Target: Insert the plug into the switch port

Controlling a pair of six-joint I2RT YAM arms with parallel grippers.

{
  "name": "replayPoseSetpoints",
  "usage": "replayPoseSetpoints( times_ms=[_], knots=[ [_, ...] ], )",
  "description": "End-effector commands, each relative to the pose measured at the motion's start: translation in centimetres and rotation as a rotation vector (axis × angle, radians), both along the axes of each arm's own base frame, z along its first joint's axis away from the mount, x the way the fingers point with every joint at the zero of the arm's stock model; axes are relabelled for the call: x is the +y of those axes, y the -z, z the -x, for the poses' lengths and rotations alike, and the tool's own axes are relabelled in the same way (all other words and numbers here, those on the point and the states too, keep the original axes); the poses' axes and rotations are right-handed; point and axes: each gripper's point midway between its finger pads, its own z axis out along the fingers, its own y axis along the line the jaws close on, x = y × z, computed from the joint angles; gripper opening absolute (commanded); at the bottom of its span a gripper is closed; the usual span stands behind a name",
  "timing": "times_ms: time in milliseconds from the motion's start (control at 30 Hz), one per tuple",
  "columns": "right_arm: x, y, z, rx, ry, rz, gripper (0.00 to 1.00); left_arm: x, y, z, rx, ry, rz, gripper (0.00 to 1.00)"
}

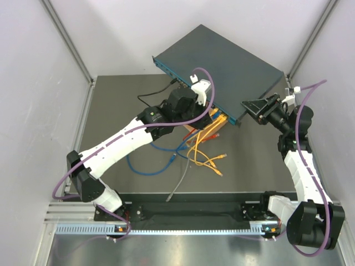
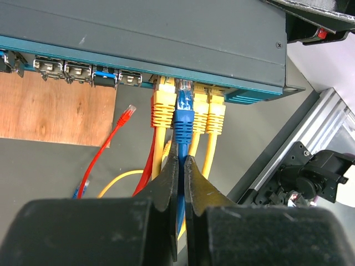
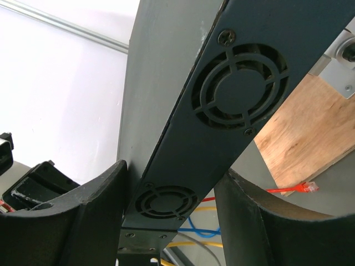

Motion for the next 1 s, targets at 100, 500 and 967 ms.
replayPoseSetpoints(
  times_ms=[100,500,967],
  knots=[
    [1.3,-1.0,0.8,-0.098,-0.058,0.046,0.00,-0.8,-6.0,-1.5,-0.110,-0.030,0.179,0.00],
    [1.3,-1.1,0.9,-0.098,-0.059,0.043,0.00,-0.8,-8.2,-0.8,-0.116,-0.020,0.242,0.00],
    [1.3,-1.0,0.9,-0.098,-0.061,0.043,0.00,-0.4,-7.9,-1.1,-0.147,-0.030,0.224,0.00]
  ],
)
